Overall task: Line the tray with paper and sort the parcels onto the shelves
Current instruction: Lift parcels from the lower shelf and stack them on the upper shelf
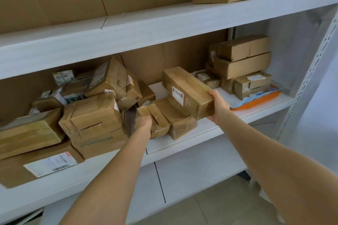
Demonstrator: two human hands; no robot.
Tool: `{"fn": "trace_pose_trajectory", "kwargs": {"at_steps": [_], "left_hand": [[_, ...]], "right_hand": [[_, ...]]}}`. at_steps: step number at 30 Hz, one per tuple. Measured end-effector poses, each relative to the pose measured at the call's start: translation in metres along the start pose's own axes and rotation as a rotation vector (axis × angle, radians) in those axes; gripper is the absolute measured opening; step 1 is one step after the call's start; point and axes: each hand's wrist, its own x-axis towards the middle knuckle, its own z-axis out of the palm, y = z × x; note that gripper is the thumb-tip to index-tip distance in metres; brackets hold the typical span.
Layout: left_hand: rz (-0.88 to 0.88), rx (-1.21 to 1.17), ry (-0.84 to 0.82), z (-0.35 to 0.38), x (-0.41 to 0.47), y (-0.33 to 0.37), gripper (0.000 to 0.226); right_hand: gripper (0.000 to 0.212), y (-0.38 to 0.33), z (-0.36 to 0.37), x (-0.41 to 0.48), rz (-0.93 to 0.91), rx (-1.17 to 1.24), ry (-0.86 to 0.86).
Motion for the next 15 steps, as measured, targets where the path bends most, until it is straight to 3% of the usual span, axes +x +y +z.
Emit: {"fn": "trace_pose_trajectory", "kwargs": {"at_steps": [15], "left_hand": [[0.081, -0.347, -0.027, -0.01, -0.013, 0.034, 0.037]], "right_hand": [[0.046, 0.005, 0.006, -0.007, 0.047, 0.014, -0.161]]}}
